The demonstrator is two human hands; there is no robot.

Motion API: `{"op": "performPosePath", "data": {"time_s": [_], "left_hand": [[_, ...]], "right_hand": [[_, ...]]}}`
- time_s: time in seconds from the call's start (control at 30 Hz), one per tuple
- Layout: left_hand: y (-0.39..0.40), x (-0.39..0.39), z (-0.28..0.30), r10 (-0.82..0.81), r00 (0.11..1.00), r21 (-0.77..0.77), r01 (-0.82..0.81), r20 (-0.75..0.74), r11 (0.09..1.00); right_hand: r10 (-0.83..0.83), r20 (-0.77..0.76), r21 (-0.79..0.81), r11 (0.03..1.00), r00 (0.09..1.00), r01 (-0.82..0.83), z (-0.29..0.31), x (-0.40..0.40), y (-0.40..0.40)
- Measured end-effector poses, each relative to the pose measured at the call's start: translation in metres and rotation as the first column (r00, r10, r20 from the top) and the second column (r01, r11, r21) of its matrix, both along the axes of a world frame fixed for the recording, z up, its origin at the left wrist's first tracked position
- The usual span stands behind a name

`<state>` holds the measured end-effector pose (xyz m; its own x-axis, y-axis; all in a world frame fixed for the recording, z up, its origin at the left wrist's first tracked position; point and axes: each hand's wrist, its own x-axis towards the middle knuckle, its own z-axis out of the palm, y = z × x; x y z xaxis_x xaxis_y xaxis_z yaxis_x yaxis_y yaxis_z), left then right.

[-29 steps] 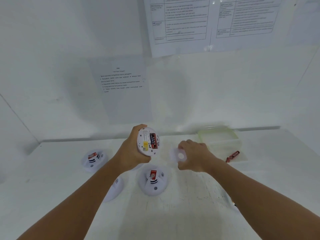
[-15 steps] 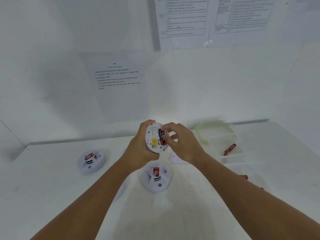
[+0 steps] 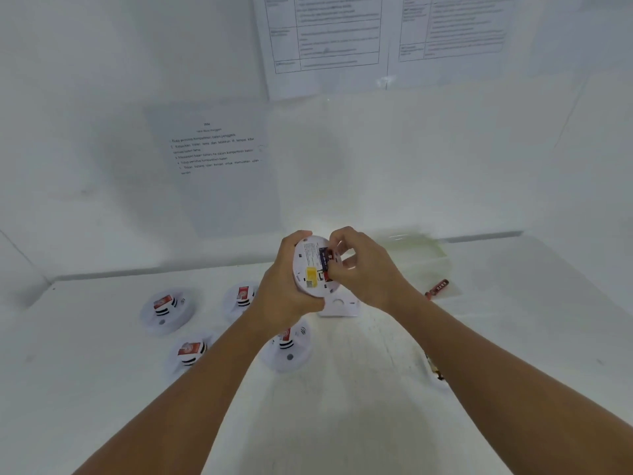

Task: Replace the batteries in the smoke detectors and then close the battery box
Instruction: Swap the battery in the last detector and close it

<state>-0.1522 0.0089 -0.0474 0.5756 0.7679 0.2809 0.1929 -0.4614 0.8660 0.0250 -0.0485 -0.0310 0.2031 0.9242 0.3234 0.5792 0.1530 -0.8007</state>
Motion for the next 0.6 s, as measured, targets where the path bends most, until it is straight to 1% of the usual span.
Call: {"op": "performPosePath", "data": {"time_s": [0.13,0.2,0.3,0.4,0.47,0.53,0.6], "left_hand": [[-0.030,0.026,-0.002,0.027,0.998,-0.068,-0.023,0.048,0.997],[-0.043,0.039,-0.005,0.051,0.995,-0.101,-0.042,0.088,0.994],[-0.059,0.056,-0.012,0.096,0.988,-0.137,-0.080,0.119,0.987],[-0.073,0.070,-0.021,0.129,0.985,-0.156,-0.110,0.117,0.982],[-0.083,0.079,-0.025,0.133,0.985,-0.172,-0.113,0.111,0.979],[-0.092,0.088,-0.027,0.118,0.988,-0.178,-0.099,0.098,0.979],[-0.097,0.094,-0.029,0.093,0.992,-0.171,-0.077,0.089,0.982]], "right_hand": [[0.063,0.003,0.013,0.998,0.998,-0.063,-0.006,0.029,-0.019],[0.077,0.012,0.049,0.996,0.997,-0.078,-0.012,0.043,-0.029],[0.081,0.042,0.128,0.988,0.996,-0.085,-0.021,0.056,-0.044],[0.044,0.037,0.166,0.985,0.998,-0.050,-0.026,0.063,-0.059],[0.030,-0.003,0.159,0.987,1.000,-0.029,-0.025,0.069,-0.069],[0.022,-0.095,0.118,0.993,0.995,-0.011,-0.023,0.077,-0.079],[-0.030,-0.204,0.066,0.997,0.979,0.044,-0.021,0.085,-0.090]]}}
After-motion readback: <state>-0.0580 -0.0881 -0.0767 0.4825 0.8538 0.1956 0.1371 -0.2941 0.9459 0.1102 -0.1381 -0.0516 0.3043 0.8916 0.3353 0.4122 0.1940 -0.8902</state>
